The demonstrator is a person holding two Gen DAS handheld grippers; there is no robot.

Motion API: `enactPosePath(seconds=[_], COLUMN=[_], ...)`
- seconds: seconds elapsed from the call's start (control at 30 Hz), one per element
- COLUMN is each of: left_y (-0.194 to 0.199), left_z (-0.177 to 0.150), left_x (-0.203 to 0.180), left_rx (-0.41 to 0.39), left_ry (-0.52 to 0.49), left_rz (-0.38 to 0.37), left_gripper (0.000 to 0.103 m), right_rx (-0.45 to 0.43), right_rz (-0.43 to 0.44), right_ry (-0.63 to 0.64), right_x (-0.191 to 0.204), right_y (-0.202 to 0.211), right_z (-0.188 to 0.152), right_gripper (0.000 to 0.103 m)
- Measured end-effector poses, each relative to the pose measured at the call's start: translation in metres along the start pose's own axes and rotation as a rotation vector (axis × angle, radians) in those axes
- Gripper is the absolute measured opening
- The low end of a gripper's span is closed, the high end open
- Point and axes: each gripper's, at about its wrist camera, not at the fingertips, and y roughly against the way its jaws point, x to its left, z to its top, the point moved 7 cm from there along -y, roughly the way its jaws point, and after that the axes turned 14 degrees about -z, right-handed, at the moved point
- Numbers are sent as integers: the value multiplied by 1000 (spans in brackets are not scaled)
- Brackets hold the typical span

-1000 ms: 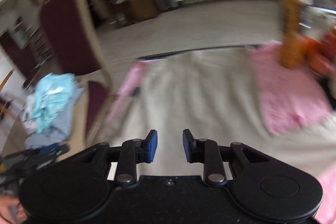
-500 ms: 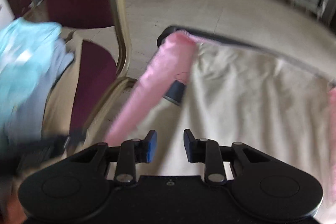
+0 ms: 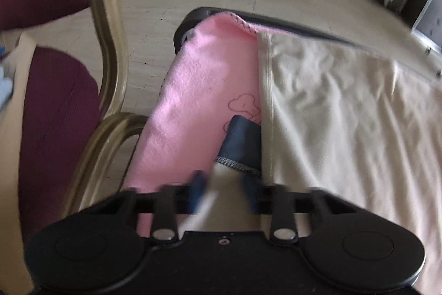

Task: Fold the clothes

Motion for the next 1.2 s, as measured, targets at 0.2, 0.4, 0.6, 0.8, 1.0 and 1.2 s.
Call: enactPosePath(seconds=[0.2,0.4,0.6,0.8,1.0,1.2], left_y=[8,29,44,40,30,7], left_z=[4,15,22,22,16,6], left_x=[6,13,10,3,-2,-27], left_rx=[-46,-139,-209,-209,-154,-57], left_ry=[38,123,239,286,270,132], left_rz=[-47,-252,-627,-794,-719,-634], left_gripper=[32,33,43,46,46,46], right_rx=[-89,-303,-399,-344,-139,40], right_rz=[105,383,712,994,821,625], right_ry=[-8,29,-63,-139,-380,-565], right_x=[-29,-79,-148,-171,-198,-219], right_y=[57,155,218,238,142,46], right_z=[-6,-12,-21,-30,-41,-69], right_gripper=[3,3,3,3,4,4])
